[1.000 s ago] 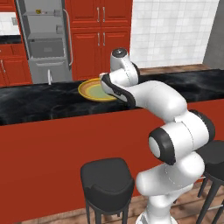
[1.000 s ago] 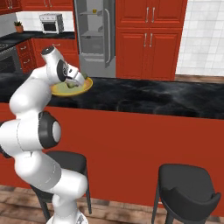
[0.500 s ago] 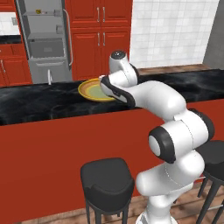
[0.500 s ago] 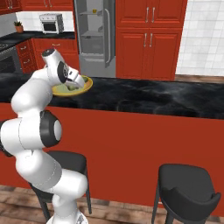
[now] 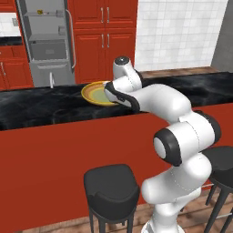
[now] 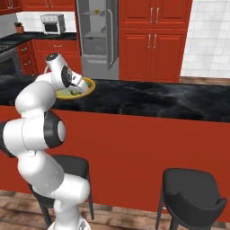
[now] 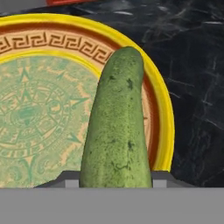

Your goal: Take the cheese, steak, and cucumber from the fridge and place them on the plate on the dining counter to create an appetizer plate.

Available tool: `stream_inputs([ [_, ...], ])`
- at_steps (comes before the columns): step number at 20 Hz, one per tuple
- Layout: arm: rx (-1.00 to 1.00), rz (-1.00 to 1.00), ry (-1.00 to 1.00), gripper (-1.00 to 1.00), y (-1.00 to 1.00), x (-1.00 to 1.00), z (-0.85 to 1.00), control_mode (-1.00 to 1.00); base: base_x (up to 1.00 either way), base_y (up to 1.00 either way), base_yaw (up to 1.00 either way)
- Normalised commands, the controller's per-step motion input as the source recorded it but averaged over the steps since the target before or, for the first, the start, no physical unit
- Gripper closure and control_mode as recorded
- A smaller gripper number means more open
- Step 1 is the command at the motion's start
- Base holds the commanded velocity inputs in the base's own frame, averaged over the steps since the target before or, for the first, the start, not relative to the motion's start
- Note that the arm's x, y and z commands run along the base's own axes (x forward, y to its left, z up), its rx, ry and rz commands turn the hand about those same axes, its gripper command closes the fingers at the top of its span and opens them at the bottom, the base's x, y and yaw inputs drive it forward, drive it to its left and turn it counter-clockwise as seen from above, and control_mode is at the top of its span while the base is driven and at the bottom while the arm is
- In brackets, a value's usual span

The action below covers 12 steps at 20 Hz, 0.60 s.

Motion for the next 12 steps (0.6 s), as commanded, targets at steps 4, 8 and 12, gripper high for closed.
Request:
stream_inputs([
  [4, 0.00, -0.02, 0.02, -1.00, 0.00, 0.17, -0.12, -1.00, 0.00, 0.00, 0.00],
  [8, 0.00, -0.03, 0.03, -1.00, 0.00, 0.24, -0.04, -1.00, 0.00, 0.00, 0.00],
  [12, 0.00, -0.03, 0.01, -1.00, 0.00, 0.17, 0.00, -1.00, 0.00, 0.00, 0.00],
])
